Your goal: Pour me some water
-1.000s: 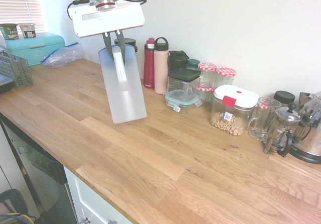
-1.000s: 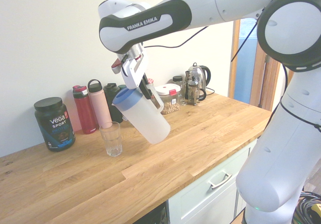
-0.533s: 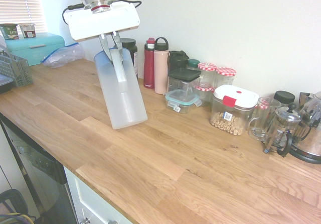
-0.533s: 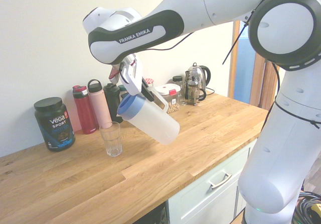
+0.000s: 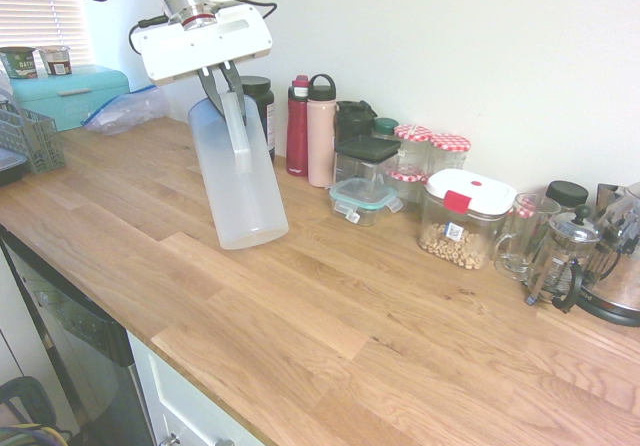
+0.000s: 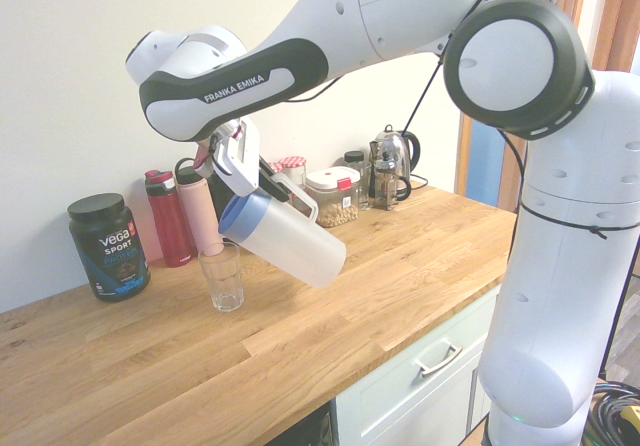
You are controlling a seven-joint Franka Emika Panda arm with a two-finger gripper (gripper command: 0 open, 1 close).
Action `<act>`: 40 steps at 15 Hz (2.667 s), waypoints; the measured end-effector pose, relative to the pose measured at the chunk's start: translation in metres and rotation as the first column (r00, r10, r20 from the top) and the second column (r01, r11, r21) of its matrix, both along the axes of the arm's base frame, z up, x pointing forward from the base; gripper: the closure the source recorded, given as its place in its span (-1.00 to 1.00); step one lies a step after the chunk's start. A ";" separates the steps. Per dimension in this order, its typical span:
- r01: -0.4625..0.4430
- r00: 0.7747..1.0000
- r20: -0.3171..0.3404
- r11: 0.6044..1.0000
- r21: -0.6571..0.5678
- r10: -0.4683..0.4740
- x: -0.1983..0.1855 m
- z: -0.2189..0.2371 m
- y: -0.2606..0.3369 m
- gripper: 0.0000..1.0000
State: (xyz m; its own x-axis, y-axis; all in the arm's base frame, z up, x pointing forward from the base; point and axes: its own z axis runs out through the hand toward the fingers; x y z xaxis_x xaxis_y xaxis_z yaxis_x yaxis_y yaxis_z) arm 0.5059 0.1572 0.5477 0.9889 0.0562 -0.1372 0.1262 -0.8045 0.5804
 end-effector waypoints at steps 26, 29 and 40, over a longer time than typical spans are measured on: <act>0.131 0.975 0.140 0.960 0.247 -0.170 0.044 0.043 -0.063 1.00; 0.182 0.937 0.206 0.898 0.400 -0.281 0.038 0.069 -0.124 1.00; 0.439 0.572 0.355 0.641 0.629 -0.740 -0.022 0.040 -0.287 1.00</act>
